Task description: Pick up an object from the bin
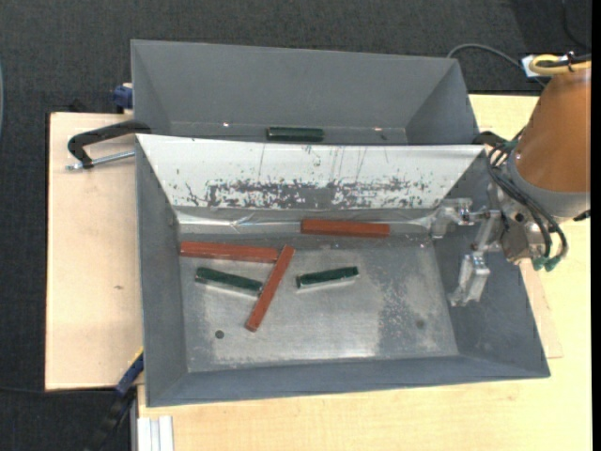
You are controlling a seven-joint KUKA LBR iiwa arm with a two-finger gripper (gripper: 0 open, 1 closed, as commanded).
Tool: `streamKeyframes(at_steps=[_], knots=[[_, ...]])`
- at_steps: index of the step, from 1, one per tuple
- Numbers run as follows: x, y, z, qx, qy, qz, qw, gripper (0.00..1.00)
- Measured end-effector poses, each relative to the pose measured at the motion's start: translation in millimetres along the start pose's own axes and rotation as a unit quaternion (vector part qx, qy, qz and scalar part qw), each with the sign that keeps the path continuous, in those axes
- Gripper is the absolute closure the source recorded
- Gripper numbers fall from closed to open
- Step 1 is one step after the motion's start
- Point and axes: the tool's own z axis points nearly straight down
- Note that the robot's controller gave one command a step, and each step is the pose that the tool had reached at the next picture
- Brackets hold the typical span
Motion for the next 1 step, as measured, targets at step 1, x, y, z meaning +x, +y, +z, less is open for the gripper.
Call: streamKeyframes(at_steps=[1], knots=[[-11.6, 27.0, 61.4, 0.000, -0.0010, -0.053, 0.9986, 0.00]])
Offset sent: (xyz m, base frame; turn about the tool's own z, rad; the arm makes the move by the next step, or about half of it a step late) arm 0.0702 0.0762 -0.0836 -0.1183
